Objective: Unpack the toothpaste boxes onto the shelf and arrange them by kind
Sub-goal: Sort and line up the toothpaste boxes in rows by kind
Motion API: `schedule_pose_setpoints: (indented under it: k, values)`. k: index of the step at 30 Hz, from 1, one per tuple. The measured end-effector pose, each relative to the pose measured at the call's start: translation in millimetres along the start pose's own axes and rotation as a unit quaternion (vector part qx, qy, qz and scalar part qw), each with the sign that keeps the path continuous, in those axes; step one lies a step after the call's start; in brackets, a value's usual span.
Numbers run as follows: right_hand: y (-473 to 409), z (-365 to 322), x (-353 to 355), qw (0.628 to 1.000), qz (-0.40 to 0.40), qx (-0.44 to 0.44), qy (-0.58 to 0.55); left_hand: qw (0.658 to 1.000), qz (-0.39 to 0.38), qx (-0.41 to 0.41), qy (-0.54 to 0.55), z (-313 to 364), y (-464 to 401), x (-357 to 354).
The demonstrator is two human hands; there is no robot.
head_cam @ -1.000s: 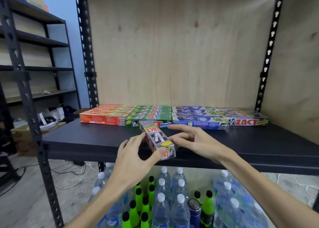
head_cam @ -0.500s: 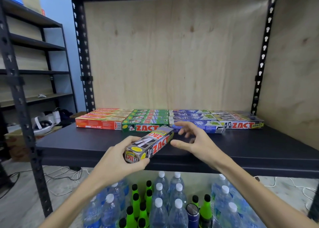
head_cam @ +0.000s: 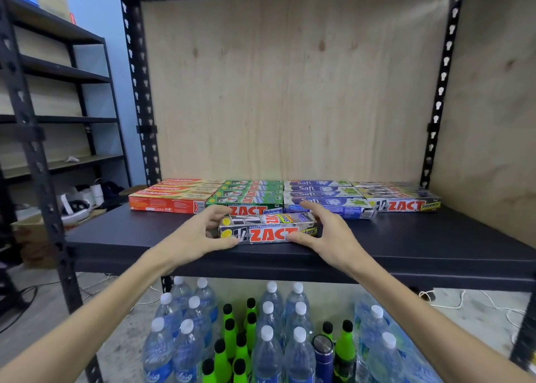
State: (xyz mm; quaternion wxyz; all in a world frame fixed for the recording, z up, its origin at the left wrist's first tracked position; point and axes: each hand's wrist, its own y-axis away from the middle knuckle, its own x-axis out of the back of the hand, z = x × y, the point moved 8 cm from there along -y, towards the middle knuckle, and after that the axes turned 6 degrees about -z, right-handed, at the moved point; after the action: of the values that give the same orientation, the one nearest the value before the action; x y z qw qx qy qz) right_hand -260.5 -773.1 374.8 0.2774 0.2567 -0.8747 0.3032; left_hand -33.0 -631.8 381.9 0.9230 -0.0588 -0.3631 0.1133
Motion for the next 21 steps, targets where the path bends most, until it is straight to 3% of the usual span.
schedule_pose_setpoints:
  k: [7,11,21]
  values:
    - [4.8,9.0,12.5,0.999,0.004,-0.027,0.017,0.990,0.085,-0.067,-0.091,11.6,3.0,-5.0]
    - [15.4,17.1,31.0,0.999,0.001,-0.030,0.020,0.982,0.088,-0.094,-0.138,26.0,-4.7,-17.4]
    - [51.7,62.5,107.6,0.997,0.029,-0.055,0.044,0.972,0.080,-0.169,-0.142,79.0,-39.6,-88.1]
